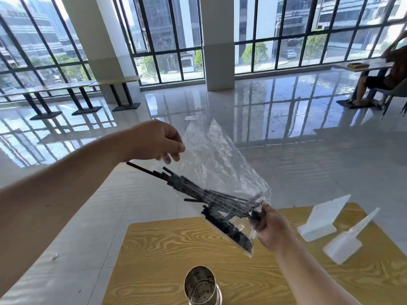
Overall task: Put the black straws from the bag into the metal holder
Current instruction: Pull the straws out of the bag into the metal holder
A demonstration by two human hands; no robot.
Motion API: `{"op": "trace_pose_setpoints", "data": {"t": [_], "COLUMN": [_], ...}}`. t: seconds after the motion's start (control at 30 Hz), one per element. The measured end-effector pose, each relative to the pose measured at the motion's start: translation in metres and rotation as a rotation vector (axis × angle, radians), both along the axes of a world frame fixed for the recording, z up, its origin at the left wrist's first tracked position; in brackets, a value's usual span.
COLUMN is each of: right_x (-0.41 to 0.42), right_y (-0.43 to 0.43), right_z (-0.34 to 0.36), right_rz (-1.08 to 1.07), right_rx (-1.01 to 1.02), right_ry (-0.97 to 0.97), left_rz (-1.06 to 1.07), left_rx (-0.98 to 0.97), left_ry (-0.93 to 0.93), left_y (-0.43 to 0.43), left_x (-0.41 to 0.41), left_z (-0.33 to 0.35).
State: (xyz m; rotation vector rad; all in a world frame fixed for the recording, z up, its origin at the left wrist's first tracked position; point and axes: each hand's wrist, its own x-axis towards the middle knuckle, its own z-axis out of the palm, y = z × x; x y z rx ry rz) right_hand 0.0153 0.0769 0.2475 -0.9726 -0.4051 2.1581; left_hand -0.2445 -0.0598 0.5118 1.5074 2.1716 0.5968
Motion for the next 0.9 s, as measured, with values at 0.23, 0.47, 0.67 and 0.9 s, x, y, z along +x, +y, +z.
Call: {"op": "trace_pose_setpoints", "data": {"t": [0.23,0.47,0.67,0.9], "right_x": [-0.004,-0.011,-0.015,-0.007], "right_y": [-0.015,-0.011,-0.011,-0.001], "right_z": [0.004,0.01,0.005,0.016], "right_rz": [0.027,0.004,-0.025,-0.058], "right_rx": [0.047,0.114,0.126,0.173], "right_ry": [0.046,0.094,0.037,0.01], "left_rz": [-0.062,-0.042,-0.049,0.071], "left_rx": [-0.021,0.102,0.165,0.151], "left_ry": [-0.014,-0.015,0.008,-0.154], "left_y": [0.003,-0.002,-0.015,-0.04], "left_x": [0.02,0.017,0.011,-0.012], "left_z": [0.026,0.044,0.057,0.041]}}
